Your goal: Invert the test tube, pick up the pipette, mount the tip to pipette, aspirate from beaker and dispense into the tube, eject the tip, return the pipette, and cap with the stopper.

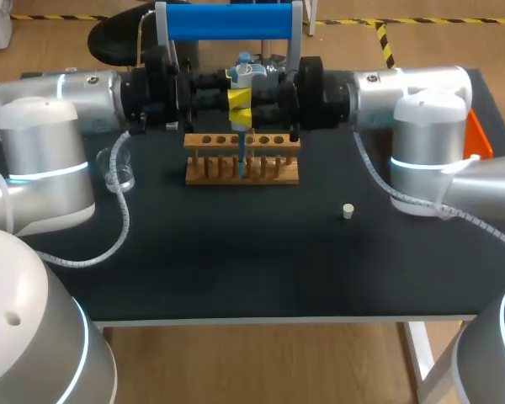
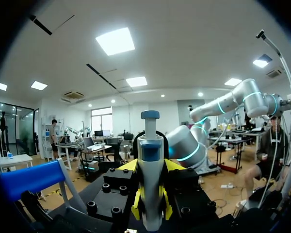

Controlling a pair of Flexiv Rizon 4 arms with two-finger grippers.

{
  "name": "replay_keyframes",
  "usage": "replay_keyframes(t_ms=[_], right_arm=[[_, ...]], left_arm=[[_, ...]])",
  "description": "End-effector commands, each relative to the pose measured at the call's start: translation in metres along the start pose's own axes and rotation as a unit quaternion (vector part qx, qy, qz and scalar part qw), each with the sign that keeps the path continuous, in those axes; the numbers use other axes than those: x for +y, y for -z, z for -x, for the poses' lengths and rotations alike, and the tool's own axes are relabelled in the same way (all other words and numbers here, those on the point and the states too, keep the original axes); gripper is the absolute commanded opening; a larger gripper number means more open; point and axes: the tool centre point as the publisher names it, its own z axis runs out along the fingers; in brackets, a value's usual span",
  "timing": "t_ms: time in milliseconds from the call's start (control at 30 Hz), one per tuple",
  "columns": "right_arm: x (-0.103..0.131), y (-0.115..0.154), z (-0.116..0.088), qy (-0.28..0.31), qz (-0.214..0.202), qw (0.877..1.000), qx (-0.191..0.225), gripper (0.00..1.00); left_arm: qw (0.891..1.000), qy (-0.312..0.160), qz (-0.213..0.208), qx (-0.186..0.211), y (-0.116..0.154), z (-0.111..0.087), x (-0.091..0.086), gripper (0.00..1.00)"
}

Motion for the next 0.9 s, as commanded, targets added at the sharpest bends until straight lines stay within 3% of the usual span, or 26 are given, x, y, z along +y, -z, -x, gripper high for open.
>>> replay_keyframes(t_ms=[33,200,233,267,500,900], right_arm=[[0.001,0.000,0.003,0.000,0.000,1.000,0.006,0.00],[0.002,0.000,0.002,0.000,0.002,1.000,0.010,0.00],[0.002,0.001,0.002,0.000,0.002,1.000,0.010,0.00],[0.003,0.001,0.002,0.001,0.002,1.000,0.012,0.00],[0.006,0.009,-0.001,0.006,0.002,1.000,0.025,0.00],[0.005,0.045,-0.007,0.011,0.002,0.998,0.058,0.00]], left_arm=[[1.000,0.000,-0.001,0.002,-0.001,0.000,0.001,0.00],[1.000,0.000,-0.001,0.002,-0.001,0.000,0.001,0.00],[1.000,0.000,-0.001,0.002,-0.001,0.000,0.001,0.10],[1.000,0.000,-0.001,0.002,-0.001,0.000,0.001,1.00],[1.000,0.000,-0.001,0.002,-0.001,0.000,0.001,1.00],[1.000,0.000,-0.001,0.002,-0.001,0.000,0.001,1.00]])
